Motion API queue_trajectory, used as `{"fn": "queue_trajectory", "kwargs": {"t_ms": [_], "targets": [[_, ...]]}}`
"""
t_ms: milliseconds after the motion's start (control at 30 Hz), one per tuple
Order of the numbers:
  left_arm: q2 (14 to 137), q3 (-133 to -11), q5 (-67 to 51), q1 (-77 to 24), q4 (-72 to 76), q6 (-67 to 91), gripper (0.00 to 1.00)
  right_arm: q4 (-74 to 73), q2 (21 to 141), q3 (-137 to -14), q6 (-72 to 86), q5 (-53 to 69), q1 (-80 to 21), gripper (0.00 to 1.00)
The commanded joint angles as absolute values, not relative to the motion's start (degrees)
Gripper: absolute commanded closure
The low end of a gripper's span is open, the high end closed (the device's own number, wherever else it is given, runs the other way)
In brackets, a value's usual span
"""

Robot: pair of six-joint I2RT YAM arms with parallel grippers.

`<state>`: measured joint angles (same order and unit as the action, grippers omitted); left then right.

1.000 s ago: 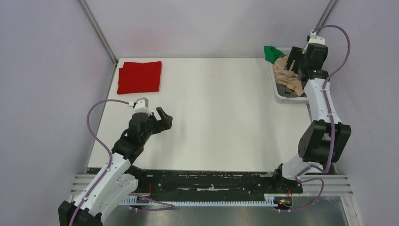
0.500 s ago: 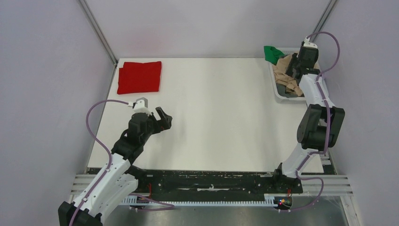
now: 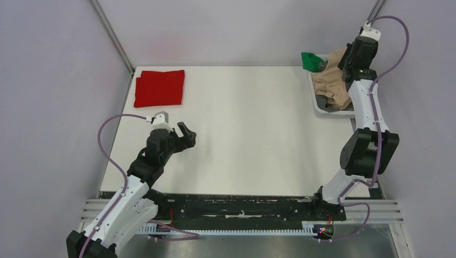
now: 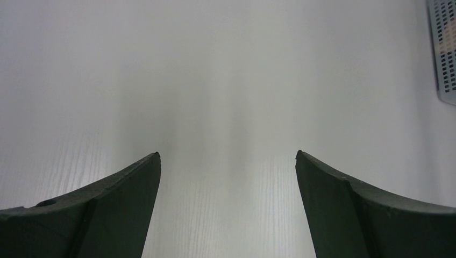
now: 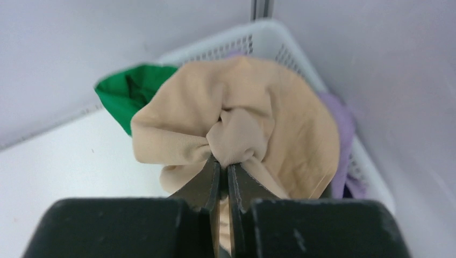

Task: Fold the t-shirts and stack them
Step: Grab crumpled tshirt from bin with the right arm, then move the tshirt to the center of the board

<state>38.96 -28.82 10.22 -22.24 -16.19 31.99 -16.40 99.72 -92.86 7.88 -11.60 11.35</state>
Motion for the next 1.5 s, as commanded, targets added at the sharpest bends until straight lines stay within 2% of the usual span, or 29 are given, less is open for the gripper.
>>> {"fn": "queue_trajectory", "kwargs": {"t_ms": [0,367,600,1000,1300,1467], "targets": [[38.2,-30.6,10.7,-22.2,-15.1,30.3,0.00,-8.6,93.0,-99.2,5.5,-17.4,11.3,1.00],[38.2,-30.5,10.8,-22.1,-15.2,30.4,0.00,15.3,91.6,-101.3,0.5,-24.3,11.3,1.00],[38.5,-30.5,11.3,-22.2,-15.2,30.3,0.00,16.1,94.1,-108.6,-2.0,-20.2,11.3,1.00],[40.2,-30.7,11.3,-22.1,-14.9,30.4,0.00,25.0,92.2,-110.2,2.4,-12.8,11.2,1.00],[40.4,-30.8,11.8,-22.2,-14.8,30.3,0.00,24.3,93.1,-112.6,18.0,13.4,10.4,1.00],[40.3,-30.9,11.7,-22.2,-14.9,30.4,0.00,22.8,93.2,-112.6,25.0,26.2,4.7,1.00]]}}
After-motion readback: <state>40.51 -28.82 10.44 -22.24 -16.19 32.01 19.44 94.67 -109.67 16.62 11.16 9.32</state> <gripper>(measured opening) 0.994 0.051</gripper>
